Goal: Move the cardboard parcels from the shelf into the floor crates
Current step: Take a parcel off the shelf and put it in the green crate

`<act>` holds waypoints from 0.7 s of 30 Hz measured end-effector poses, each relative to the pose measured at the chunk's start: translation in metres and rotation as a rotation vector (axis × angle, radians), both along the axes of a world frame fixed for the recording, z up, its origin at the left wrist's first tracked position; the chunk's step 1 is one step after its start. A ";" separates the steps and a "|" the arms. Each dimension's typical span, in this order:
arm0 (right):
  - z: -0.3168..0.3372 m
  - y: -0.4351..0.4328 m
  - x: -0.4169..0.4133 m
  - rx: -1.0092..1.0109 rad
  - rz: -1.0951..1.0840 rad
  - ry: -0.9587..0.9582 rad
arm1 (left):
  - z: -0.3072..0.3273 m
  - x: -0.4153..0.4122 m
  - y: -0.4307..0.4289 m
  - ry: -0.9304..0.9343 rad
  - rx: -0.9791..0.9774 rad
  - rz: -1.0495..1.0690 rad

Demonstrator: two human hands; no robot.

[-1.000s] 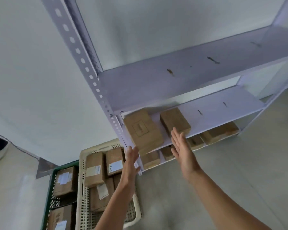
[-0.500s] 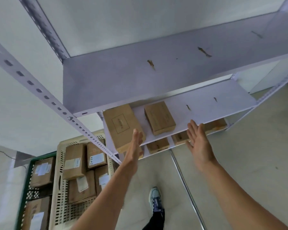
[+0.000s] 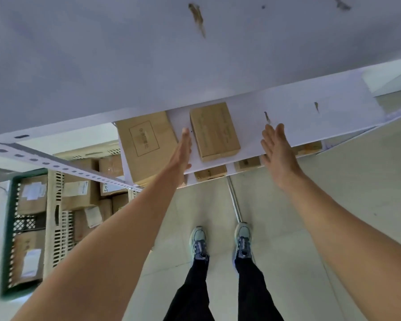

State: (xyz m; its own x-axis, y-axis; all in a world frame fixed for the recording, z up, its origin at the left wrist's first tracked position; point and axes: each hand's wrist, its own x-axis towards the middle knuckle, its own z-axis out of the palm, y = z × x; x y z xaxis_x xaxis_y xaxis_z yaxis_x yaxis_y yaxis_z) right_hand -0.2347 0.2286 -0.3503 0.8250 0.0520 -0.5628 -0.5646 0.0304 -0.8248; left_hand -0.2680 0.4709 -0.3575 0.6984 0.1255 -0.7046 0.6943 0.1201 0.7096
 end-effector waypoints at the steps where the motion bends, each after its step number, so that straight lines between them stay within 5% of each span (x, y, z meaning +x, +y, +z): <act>1: -0.009 0.000 0.011 -0.009 0.023 0.019 | -0.006 0.007 0.000 0.022 0.011 0.002; 21: -0.154 0.025 0.145 -0.121 0.316 0.151 | -0.124 0.100 -0.018 0.068 0.067 0.155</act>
State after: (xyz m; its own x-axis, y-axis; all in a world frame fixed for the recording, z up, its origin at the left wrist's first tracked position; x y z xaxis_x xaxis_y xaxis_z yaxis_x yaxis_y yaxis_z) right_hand -0.0899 0.2540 -0.5043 0.6859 0.2165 -0.6948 -0.6461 -0.2581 -0.7183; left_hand -0.1682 0.4528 -0.4812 0.6185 0.2759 -0.7358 0.7175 0.1836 0.6719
